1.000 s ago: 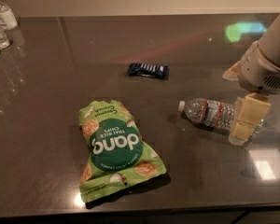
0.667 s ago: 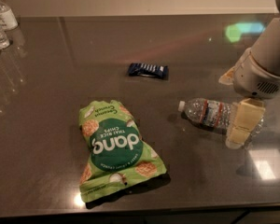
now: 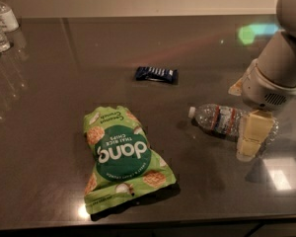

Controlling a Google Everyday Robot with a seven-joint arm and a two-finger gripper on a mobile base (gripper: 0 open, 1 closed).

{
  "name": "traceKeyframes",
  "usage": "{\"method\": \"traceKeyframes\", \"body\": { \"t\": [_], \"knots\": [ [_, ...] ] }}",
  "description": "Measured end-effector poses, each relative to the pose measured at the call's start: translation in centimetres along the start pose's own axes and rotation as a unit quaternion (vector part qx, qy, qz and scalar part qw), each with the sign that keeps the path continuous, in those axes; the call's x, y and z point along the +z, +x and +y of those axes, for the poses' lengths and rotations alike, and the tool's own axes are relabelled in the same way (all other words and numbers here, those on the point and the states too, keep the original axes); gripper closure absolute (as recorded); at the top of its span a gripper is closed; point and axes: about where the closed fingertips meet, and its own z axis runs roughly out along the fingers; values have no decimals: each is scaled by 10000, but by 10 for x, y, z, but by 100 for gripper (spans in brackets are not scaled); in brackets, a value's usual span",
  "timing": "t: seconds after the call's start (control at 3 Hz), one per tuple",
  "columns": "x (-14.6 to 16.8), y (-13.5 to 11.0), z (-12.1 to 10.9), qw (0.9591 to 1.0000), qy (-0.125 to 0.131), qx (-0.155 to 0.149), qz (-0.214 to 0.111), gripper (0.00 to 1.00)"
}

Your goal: Pick water bottle

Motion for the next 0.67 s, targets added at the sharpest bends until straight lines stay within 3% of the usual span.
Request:
{"method": "traceKeyframes", "body": {
  "t": [0.33,0.67],
  "knots": [
    [7,4,-1,10000,-44,34,70,0],
    [10,6,0,9999,-78,25,143,18]
  ]
}}
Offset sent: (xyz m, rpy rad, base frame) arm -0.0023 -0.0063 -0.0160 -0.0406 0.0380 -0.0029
